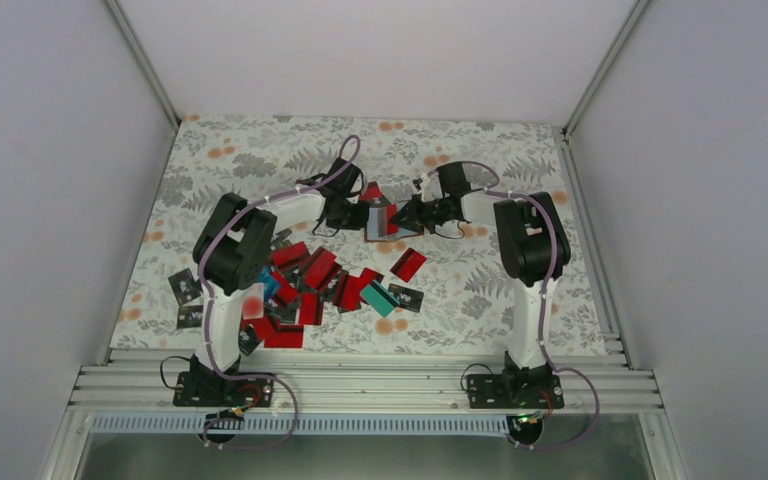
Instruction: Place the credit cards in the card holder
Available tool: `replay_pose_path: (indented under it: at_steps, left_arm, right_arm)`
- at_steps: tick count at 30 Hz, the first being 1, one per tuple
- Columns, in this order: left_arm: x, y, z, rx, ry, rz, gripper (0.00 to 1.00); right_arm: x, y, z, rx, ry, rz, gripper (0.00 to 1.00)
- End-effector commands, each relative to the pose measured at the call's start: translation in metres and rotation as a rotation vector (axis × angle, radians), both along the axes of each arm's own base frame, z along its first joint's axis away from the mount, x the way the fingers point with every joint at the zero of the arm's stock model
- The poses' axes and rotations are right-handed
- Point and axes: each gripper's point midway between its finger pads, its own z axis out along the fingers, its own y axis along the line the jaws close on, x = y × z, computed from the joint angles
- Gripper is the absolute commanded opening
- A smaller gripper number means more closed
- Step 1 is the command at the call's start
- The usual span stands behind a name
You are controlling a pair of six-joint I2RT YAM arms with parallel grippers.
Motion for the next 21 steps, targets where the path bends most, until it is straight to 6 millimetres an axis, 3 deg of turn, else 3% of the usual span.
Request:
replay_pose_path:
  at_steps: [1, 14, 21]
  left_arm:
    - [-0.021, -0.005, -0.021, 0.003, 0.081, -0.028, 0.02]
    - [-0.023, -0.006, -0.024, 0.001, 0.092, -0.036, 0.02]
    - [-0.023, -0.006, -0.024, 0.003, 0.090, -0.030, 0.02]
  right_arm:
    - [-0.023, 0.016, -0.004, -0.021, 0.030, 0.062, 0.04]
    - [-0.022, 0.023, -0.016, 0.012, 0.046, 0.100, 0.05]
    - [-0.012, 0.009, 0.001, -0.118, -0.026, 0.072, 0.35]
